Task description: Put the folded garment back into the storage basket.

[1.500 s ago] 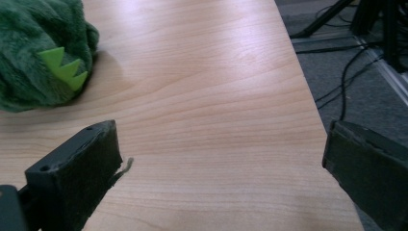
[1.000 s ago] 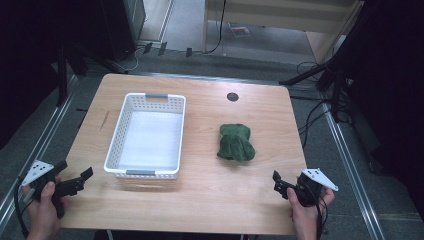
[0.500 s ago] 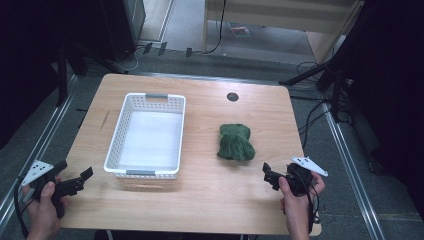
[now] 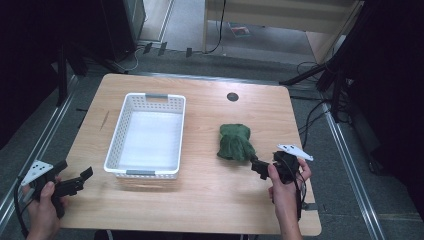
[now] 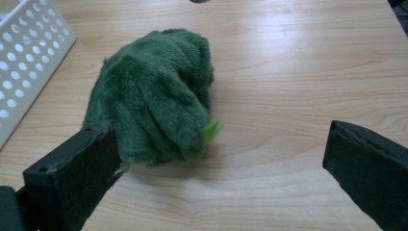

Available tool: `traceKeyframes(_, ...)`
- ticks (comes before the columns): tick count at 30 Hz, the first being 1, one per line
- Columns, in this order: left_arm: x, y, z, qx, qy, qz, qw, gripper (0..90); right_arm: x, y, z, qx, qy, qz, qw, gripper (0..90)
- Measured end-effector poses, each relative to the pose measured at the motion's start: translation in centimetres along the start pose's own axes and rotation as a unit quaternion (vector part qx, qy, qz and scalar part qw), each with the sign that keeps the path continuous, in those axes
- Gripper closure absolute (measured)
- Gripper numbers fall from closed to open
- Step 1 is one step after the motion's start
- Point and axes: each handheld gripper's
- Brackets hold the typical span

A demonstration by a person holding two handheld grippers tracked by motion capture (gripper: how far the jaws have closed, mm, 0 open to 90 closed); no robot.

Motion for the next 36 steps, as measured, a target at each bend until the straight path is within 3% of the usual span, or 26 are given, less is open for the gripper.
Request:
traceKeyframes(5,0.0,0.0,0.0,0.000,0.000,0.000,1.0000,0.0,-1.0,1.4,-1.0,0.012,0.007,0.004,0.9999,0.0)
traceKeyframes(11,0.0,0.0,0.0,-0.001,0.001,0.001,1.0000,0.0,-2.1,2.2,-2.0,0.005,0.016,-0.011,0.9998,0.0)
traceKeyframes(23,0.0,0.0,0.0,-0.003,0.002,0.002,1.0000,0.0,-4.4,4.4,-3.9,0.008,0.029,-0.014,0.9994,0.0)
traceKeyframes(36,0.0,0.0,0.0,-0.004,0.002,0.003,1.0000,0.0,-6.9,5.3,-5.2,-0.009,0.054,-0.018,0.9983,0.0)
Point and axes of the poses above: each handheld gripper's, and its own axes: x roughly backward along the jaws, z roughly out of its underside, y roughly to its left, and after that the axes turned 5 degrees about x, right-handed
